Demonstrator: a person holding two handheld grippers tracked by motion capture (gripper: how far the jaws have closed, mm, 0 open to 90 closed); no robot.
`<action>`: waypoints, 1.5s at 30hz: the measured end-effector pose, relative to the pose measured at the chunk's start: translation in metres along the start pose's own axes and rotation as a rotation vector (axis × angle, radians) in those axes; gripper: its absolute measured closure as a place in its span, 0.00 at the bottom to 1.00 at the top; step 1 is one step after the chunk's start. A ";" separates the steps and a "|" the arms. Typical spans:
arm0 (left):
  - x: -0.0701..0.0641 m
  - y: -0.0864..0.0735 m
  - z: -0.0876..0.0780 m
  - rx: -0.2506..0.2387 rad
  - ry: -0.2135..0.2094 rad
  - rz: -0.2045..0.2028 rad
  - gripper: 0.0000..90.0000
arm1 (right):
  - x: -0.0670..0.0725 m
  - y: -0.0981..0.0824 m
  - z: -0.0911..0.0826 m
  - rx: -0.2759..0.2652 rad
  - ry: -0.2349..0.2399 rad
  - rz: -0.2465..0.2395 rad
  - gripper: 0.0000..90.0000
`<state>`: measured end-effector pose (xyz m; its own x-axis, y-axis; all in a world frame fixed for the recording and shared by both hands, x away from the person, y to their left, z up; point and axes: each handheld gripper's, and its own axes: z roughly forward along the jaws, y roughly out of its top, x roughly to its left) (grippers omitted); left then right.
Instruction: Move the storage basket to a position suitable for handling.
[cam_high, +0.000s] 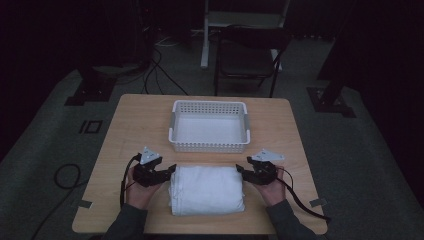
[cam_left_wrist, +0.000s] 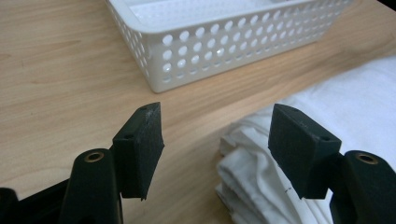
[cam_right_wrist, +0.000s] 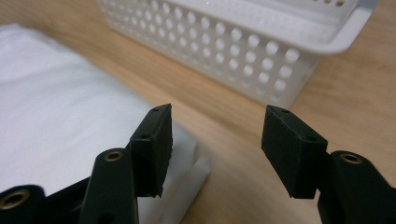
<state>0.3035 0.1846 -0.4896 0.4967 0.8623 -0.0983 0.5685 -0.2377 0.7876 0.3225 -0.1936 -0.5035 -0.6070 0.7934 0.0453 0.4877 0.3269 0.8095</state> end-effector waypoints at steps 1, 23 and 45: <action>-0.001 -0.001 -0.001 0.000 -0.002 0.003 0.39 | 0.000 0.000 0.000 0.000 0.000 0.000 0.48; -0.022 -0.035 -0.004 0.068 -0.089 0.016 0.37 | 0.028 -0.030 -0.012 0.059 0.107 -0.008 0.47; -0.024 -0.041 0.006 0.108 -0.092 0.034 0.41 | 0.034 -0.035 -0.002 0.101 0.111 -0.025 0.47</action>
<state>0.2724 0.1711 -0.5232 0.5721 0.8095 -0.1321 0.6153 -0.3170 0.7217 0.2835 -0.1796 -0.5291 -0.6827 0.7246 0.0942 0.5285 0.4006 0.7485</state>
